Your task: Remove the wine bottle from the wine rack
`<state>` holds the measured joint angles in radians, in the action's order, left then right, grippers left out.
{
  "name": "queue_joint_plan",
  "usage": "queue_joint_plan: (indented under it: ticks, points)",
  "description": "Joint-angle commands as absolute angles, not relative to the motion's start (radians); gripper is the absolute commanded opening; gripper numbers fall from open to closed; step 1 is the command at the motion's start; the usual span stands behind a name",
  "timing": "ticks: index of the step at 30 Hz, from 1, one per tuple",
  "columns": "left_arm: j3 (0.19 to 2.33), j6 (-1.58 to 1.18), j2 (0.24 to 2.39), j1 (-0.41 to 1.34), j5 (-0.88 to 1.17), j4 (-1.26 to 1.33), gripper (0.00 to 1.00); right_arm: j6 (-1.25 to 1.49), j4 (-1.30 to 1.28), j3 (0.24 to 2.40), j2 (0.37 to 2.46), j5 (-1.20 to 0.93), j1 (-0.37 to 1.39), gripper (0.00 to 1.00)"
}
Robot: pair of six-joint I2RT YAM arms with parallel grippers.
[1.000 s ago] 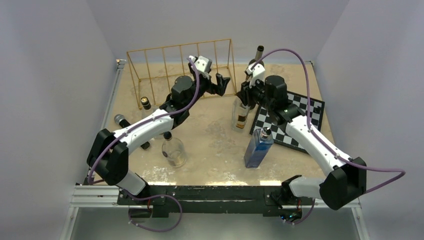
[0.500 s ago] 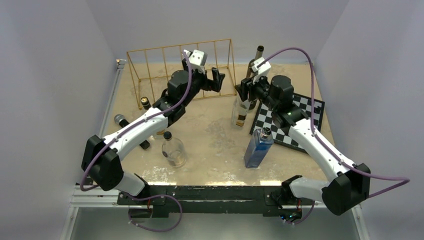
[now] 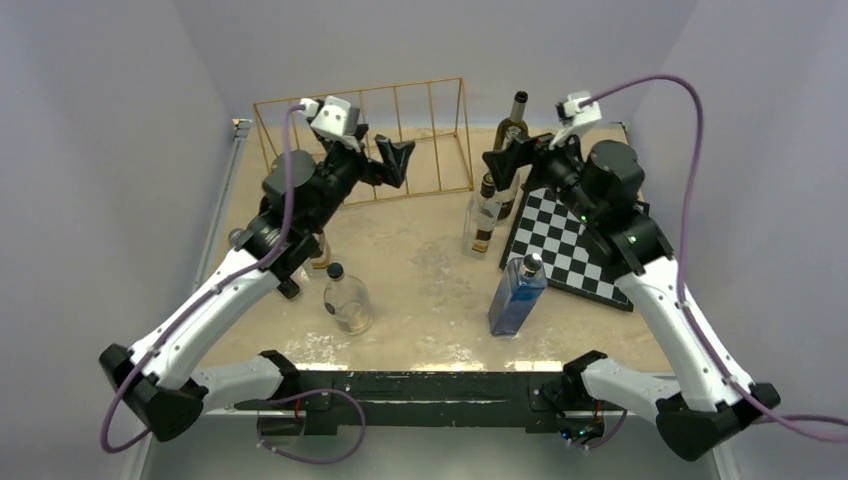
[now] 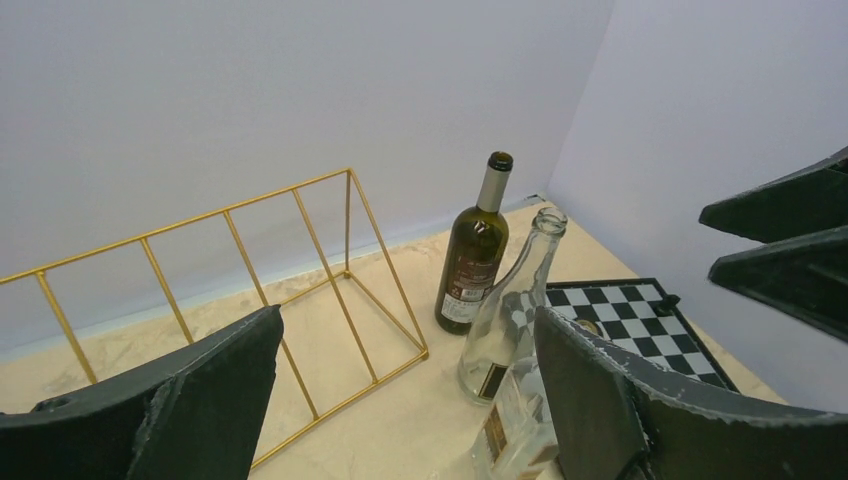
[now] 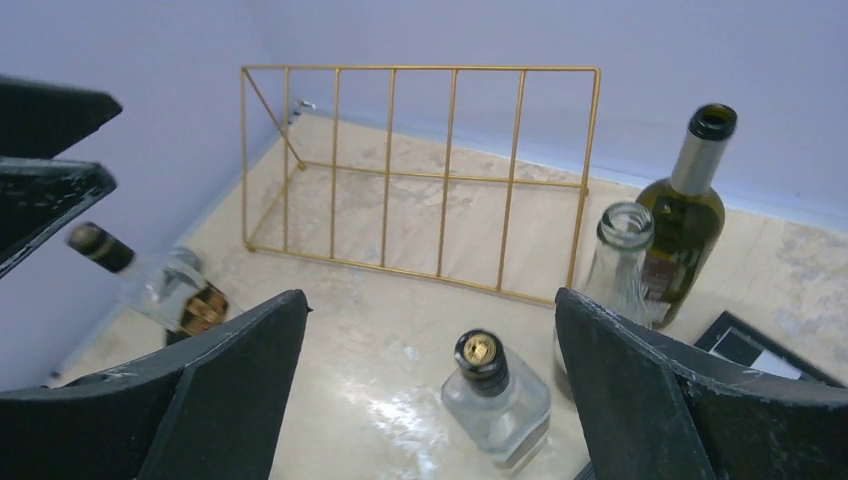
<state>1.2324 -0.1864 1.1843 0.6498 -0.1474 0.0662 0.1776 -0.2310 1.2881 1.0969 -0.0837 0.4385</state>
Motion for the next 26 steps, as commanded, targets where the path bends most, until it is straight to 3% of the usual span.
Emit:
queue_joint_plan:
  ticks: [1, 6, 11, 26]
  points:
    - [1.240, -0.158, 1.021, 0.645, -0.121, -0.106, 0.99, 0.400, -0.455, 1.344, 0.979, 0.039, 0.441, 0.99]
    - [1.140, -0.140, 0.843, 0.645, -0.133, -0.231, 0.99, 0.336, -0.591, 1.327, 0.848, -0.068, 0.442, 0.99]
    - [1.016, -0.143, 0.669, 0.644, -0.086, -0.262, 0.99, 0.333, -0.547, 1.221, 0.707, -0.077, 0.442, 0.99]
    - [0.876, -0.112, 0.486, 0.647, -0.055, -0.235, 0.99, 0.363, -0.644, 1.252, 0.702, -0.061, 0.441, 0.99]
